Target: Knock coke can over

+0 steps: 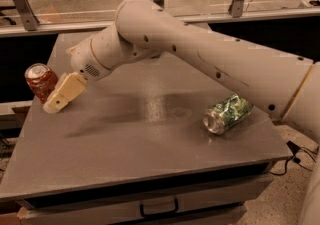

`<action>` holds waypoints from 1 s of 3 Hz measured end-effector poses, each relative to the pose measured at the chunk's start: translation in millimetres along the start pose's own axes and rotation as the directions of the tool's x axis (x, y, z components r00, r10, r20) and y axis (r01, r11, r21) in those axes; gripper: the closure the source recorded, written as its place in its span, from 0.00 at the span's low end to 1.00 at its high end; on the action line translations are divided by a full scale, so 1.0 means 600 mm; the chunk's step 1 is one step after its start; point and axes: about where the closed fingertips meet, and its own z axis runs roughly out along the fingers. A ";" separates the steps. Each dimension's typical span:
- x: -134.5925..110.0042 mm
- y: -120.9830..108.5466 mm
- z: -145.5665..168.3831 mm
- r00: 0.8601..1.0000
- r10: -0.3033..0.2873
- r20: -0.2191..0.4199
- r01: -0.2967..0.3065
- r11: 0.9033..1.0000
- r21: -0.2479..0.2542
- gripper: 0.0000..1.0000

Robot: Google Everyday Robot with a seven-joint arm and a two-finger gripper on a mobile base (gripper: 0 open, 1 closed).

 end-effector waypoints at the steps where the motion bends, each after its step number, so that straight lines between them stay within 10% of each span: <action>1: -0.007 -0.011 0.042 0.997 0.056 0.044 -0.056 0.998 -0.002 0.00; 3: -0.011 -0.020 0.107 0.980 0.156 0.121 -0.155 0.988 -0.022 0.22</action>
Offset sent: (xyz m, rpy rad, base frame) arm 0.0202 0.0649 -0.0289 0.1469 0.1605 -0.0671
